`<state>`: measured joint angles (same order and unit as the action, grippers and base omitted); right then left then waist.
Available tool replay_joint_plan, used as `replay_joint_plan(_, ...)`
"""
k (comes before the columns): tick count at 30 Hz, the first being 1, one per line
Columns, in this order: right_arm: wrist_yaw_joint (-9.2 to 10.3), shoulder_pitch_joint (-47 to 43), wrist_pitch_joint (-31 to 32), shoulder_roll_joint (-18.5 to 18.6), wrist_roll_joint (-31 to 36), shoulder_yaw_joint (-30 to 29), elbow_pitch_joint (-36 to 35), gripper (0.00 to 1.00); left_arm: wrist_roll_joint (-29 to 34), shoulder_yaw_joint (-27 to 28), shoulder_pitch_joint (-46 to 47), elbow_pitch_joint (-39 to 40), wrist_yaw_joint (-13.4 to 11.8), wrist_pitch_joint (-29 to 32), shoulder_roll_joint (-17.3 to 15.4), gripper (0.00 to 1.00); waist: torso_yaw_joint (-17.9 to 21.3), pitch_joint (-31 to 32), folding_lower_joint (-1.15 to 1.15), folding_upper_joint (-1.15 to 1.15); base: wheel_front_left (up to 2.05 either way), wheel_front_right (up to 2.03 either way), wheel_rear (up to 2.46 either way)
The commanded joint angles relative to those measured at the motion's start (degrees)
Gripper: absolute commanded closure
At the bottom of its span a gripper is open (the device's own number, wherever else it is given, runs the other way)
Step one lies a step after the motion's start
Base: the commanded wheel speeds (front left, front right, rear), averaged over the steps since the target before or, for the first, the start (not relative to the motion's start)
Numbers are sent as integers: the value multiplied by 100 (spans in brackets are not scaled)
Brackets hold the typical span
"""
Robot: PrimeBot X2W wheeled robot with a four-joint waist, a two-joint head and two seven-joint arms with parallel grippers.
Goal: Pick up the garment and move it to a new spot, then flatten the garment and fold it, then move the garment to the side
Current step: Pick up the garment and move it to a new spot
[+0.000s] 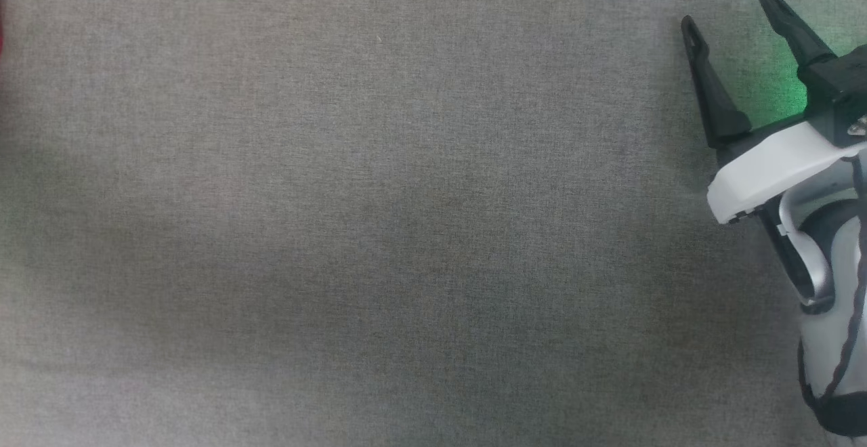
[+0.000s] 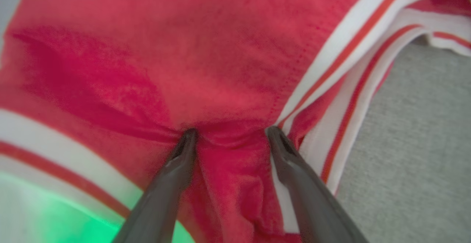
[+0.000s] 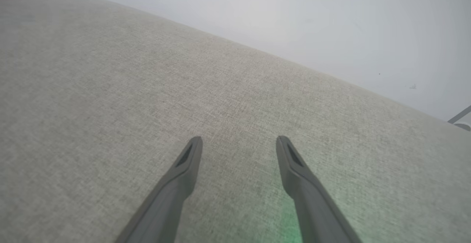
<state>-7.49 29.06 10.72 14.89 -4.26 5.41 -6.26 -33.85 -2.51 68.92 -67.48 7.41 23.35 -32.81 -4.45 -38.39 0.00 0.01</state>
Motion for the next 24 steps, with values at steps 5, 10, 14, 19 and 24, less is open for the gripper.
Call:
replay_joint_plan(5, 0, -81, -24, -19, 60, -189, -37, 0, 29, -252, -175, -125, 1, -500, 169, 100, -60, 176, 0, -1, 0, 0, 0)
replay_joint_plan(10, 0, -242, -231, -119, 30, -332, 229, 0, 88, -600, -6, 242, 1, -1234, -89, 100, -190, 744, 0, -1, 0, 0, 0)
replay_joint_plan(14, 0, -347, -413, -202, -46, -388, 497, 0, 108, -904, 97, 531, 2, -1437, -213, 100, -283, 1197, 0, -1, 0, 0, 0)
replay_joint_plan(19, 0, -453, -581, -282, -113, -442, 740, 0, 102, -1234, 192, 899, 2, -1463, -366, 100, -377, 1631, 0, -1, 0, 0, 0)
replay_joint_plan(24, 0, -599, -751, -336, -191, -527, 971, 0, 13, -1581, 304, 1505, 2, -1218, -538, 100, -489, 2106, 0, -1, 0, 0, 0)
